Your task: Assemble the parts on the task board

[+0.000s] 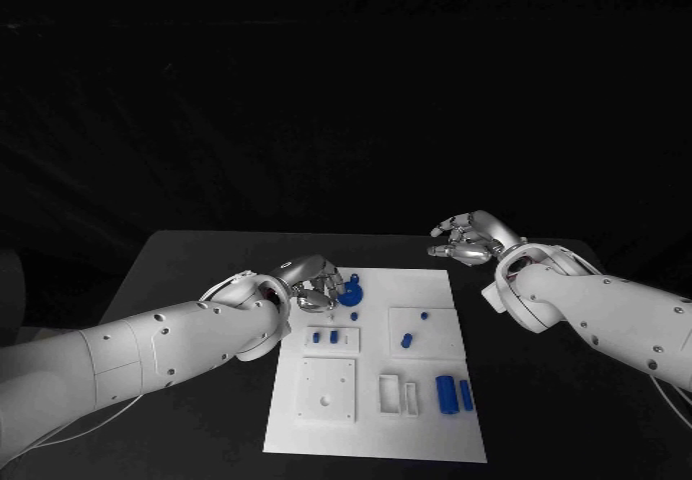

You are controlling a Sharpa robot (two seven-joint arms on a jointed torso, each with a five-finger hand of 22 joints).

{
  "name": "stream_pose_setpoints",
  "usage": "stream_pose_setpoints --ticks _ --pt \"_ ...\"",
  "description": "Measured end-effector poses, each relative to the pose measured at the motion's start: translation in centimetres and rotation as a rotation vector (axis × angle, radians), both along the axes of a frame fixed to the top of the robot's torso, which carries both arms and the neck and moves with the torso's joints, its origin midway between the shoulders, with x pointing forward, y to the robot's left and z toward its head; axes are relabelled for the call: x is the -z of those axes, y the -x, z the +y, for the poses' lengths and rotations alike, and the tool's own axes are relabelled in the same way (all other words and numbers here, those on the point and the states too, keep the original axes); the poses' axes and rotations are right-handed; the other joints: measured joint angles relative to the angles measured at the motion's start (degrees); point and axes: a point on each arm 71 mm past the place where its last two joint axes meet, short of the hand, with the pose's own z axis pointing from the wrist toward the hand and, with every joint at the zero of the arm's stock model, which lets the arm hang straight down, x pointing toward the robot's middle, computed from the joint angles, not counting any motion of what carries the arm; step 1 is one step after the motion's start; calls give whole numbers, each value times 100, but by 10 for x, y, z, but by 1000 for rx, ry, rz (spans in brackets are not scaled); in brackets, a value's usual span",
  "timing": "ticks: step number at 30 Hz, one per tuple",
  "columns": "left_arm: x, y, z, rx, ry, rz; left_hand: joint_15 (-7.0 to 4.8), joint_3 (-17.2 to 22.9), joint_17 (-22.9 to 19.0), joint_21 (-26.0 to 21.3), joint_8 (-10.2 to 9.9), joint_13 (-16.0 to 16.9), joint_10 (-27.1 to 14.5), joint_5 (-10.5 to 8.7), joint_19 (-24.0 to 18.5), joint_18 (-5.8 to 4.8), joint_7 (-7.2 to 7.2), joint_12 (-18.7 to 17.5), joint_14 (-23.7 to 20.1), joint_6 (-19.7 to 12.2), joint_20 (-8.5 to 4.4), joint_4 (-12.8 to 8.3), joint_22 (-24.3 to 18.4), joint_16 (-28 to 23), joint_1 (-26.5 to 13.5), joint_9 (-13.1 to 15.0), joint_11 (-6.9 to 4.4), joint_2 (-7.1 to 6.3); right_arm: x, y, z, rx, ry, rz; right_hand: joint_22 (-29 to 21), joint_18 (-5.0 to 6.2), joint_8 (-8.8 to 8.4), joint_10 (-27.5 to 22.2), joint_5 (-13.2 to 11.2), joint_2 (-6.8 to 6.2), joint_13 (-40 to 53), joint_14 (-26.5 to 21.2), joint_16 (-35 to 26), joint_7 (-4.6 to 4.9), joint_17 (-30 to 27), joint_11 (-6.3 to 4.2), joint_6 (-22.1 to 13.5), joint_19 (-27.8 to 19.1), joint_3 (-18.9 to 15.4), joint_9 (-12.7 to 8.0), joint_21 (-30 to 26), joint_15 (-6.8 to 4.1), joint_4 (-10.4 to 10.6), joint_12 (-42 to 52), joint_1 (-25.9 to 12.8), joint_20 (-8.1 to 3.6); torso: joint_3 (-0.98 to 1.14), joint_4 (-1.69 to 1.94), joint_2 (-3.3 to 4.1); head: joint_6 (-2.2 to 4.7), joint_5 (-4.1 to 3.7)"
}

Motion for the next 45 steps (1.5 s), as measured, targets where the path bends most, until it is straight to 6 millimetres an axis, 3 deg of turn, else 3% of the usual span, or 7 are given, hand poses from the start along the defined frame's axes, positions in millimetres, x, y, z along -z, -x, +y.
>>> stream_pose_setpoints --ticks 2,4,6,9,14,31,45 --pt "0 0 -7 27 -25 -28 31 -13 0 -17 -59 -133 -13 -159 0 -24 -4 -291 30 -12 0 13 18 0 7 -30 57 -9 0 0 0 -1 0 1 0 0 0 0 0 0 0 0 0 0 0 0 0 0 0 0 0 0 0 0 0 0 -1 0 1 0 -3" --pt "1 0 -14 50 -59 -51 61 -73 6 -26 -145 -254 9 -532 36 -19 46 -560 60 -62 13 73 31 0 -35 -75 86 -51 1 0 1 -1 0 1 0 0 0 0 9 0 -2 0 0 0 0 0 0 0 0 0 0 0 0 0 0 1 -2 2 1 -1 -8" --pt "4 0 -19 70 -89 -68 61 -87 13 -51 -178 -322 41 -605 68 27 46 -709 61 -62 -1 87 37 0 -63 -105 118 -80 1 0 1 -2 -1 2 0 0 0 0 27 0 -6 0 0 0 0 0 0 -1 0 0 0 0 0 0 0 1 -3 2 1 -3 -11" --pt "8 -1 -28 98 -136 -87 81 -87 20 -51 -178 -394 51 -605 83 68 30 -865 81 -46 -6 87 47 0 -63 -127 128 -74 1 0 2 -5 -2 2 0 0 0 0 27 23 -5 0 0 0 -4 0 -1 -8 0 0 0 0 0 0 -23 7 -6 1 5 -3 -12" --pt "16 -1 -37 136 -205 -98 81 -87 56 -51 -237 -487 148 -605 138 67 -5 -1069 123 51 -30 87 86 40 -3 -182 136 76 1 0 4 -10 -3 2 -1 0 0 0 27 23 -5 0 0 -1 -5 0 -1 -8 0 0 -22 0 0 0 -23 8 -7 -10 14 -2 -15" --pt "31 -5 -44 157 -278 -103 183 -71 96 -51 -436 -838 22 -604 281 112 36 -1768 225 52 -51 103 169 97 22 -321 261 51 0 1 6 -16 -5 2 -1 0 0 0 27 23 -12 0 0 13 -5 0 12 -9 0 1 -21 0 0 -1 -22 9 -18 -25 35 2 -31" --pt "33 -9 -45 153 -290 -106 178 -73 144 -16 -473 -934 35 -604 385 112 35 -1865 304 52 -54 168 235 208 21 -354 246 51 0 2 7 -19 -7 2 -1 0 0 0 49 22 -11 0 0 12 -5 0 11 -10 0 1 -21 0 0 -1 -22 10 -17 -23 32 -9 -48"
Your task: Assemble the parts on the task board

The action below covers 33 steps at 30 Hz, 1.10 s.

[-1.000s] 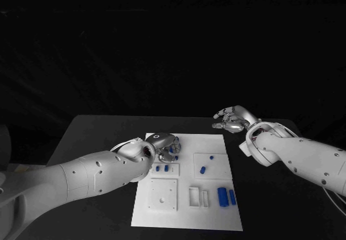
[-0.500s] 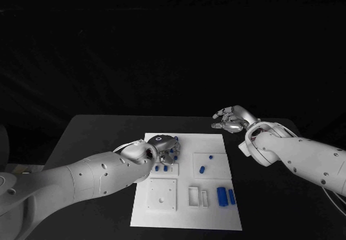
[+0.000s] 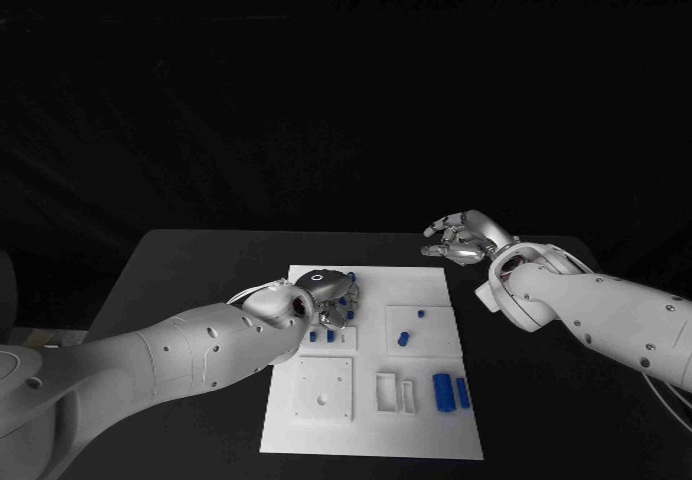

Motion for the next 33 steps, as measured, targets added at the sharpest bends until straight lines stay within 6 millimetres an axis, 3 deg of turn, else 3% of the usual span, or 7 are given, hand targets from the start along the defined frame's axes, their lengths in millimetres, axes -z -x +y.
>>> stream_pose_setpoints --ticks 9,33 --pt "6 -1 -4 -3 -11 14 -50 -24 83 97 -36 -55 167 1 119 1 31 -64 140 -31 -56 25 89 199 -10 -53 -56 156 0 1 1 -4 -1 0 0 0 0 0 0 0 -5 0 0 -1 0 0 -1 0 0 0 0 0 0 0 0 0 3 -4 3 5 -1" --pt "8 -4 -4 -8 -25 8 -170 -79 273 380 -15 -91 647 1 448 46 -41 -57 402 185 -161 31 136 697 0 -101 -191 272 -1 1 1 -7 -2 1 4 0 0 0 0 0 -11 0 0 -10 -4 0 -13 12 0 -4 0 0 0 23 0 -12 3 6 -5 -43 -52"
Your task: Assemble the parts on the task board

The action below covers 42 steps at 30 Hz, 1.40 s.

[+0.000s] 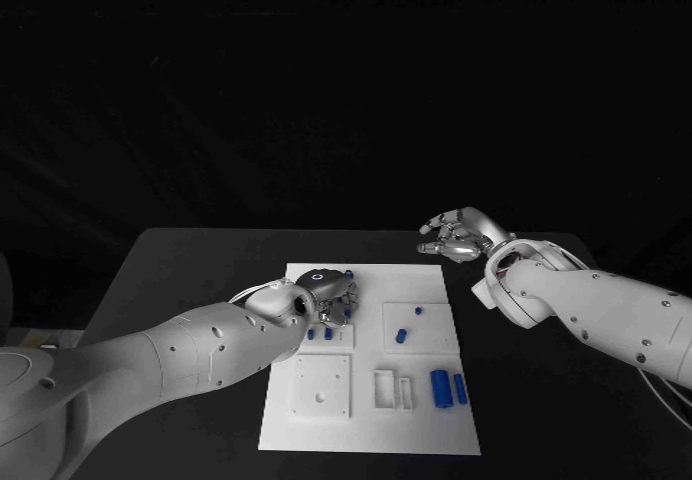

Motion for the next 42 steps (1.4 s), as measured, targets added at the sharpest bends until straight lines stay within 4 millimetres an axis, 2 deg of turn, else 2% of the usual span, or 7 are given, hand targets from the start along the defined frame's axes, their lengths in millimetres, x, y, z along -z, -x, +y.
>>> stream_pose_setpoints --ticks 14,17,21,26,33,42 --pt "0 0 1 2 -10 -3 -21 1 11 26 0 -18 39 0 60 31 -23 6 63 59 -20 -33 -1 77 45 -14 -22 45 0 0 0 -1 0 1 -1 0 0 0 0 0 0 0 0 0 0 0 -1 7 -16 1 0 0 16 0 0 9 -7 2 -2 -9 -1" --pt "0 -1 2 0 -13 -4 -71 1 25 67 35 -11 141 0 129 41 -57 44 114 130 -47 -33 -2 150 17 -14 -76 73 0 0 0 -1 0 1 -1 0 0 0 0 0 0 0 0 1 1 0 0 7 -16 1 0 0 16 0 0 9 -8 1 1 -18 -1" --pt "0 -1 3 -3 -20 -6 -180 0 51 172 134 21 369 -5 236 82 -115 161 263 323 -72 -33 -2 267 -21 7 -267 145 0 0 0 -1 0 1 -1 0 0 0 0 0 0 0 0 13 1 0 12 7 -16 1 0 0 16 0 0 9 -7 -1 1 -25 3" --pt "0 -1 4 -6 -26 -10 -293 -12 73 266 212 23 547 -19 378 86 -194 249 437 523 -114 -36 -2 377 -48 48 -404 214 0 0 0 -2 0 1 -1 0 0 0 0 0 -5 0 0 17 1 0 16 7 -16 1 0 0 16 0 0 10 -6 -3 2 -27 8" --pt "0 -1 4 -5 -27 -14 -298 -24 76 266 212 24 610 -41 391 90 -219 250 481 566 -124 -40 -3 400 -47 62 -435 274 0 0 1 -2 0 0 -2 0 0 0 0 0 -5 0 0 18 1 0 17 6 -16 1 0 0 16 -1 0 10 -3 0 2 -30 12" --pt "2 1 8 -10 -19 -21 -324 -26 79 288 210 24 646 -28 428 90 -219 249 512 607 -143 -40 1 426 -40 70 -439 281 0 0 1 -3 -1 0 -2 0 0 0 0 0 -5 0 0 17 1 0 16 5 -16 1 0 0 16 -1 0 11 -2 -2 2 -10 32"
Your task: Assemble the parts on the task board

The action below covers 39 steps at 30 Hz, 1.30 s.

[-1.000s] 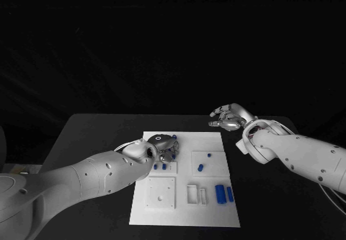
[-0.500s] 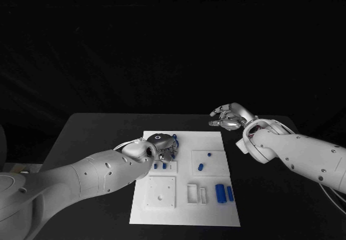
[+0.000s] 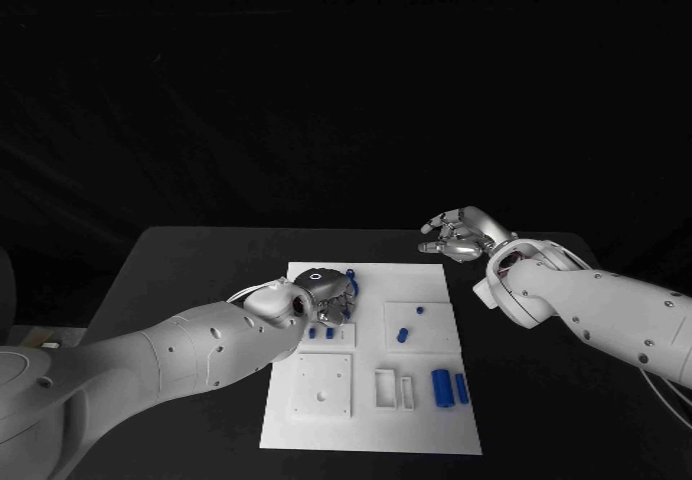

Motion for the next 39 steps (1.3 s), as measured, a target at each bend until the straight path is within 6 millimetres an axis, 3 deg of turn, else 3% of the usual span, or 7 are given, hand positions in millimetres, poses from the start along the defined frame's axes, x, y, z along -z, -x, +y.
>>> stream_pose_setpoints --ticks 7,16,25,33,39 --pt "-1 2 13 -28 32 4 7 -8 0 0 -1 1 30 0 2 -1 -7 -15 11 7 1 -6 -1 0 3 0 6 1 0 0 0 0 0 0 0 0 0 0 0 0 -6 0 0 -2 0 0 -2 -7 0 0 0 0 0 0 0 7 0 1 0 30 12" --pt "-23 5 16 -37 117 7 7 3 -1 0 -4 5 31 -1 11 -1 -7 -32 12 6 10 -18 -1 0 -12 -1 6 15 0 0 0 0 0 -1 -1 0 0 0 0 0 -5 0 0 -6 0 0 -6 -8 0 0 0 0 0 0 0 8 -3 7 0 55 25" --pt "-37 9 44 -77 115 46 8 -4 -1 0 4 47 29 55 11 -1 -8 -44 12 5 11 -26 -2 0 -15 -4 9 15 0 0 -2 3 1 -1 -1 0 0 0 0 0 -5 0 0 -7 -5 0 -6 5 0 0 0 0 0 0 0 -4 -3 14 -5 59 44" --pt "-36 5 64 -130 81 76 8 11 -2 0 4 47 28 56 11 -1 -11 -26 12 2 12 -42 -3 0 -14 -7 10 13 0 1 -4 6 2 -1 -1 0 0 0 23 0 -10 0 0 -7 -5 0 -7 14 0 -2 0 0 0 0 0 -12 -4 18 -7 55 65" --pt "-34 2 61 -135 73 81 8 4 -2 0 3 48 28 56 11 -1 5 -26 12 19 13 -49 -3 0 -14 -5 11 12 0 1 -3 4 2 -1 -1 0 0 0 23 0 -10 0 0 -16 -4 0 -16 15 0 -5 0 0 0 0 0 -12 -10 8 -4 57 84"
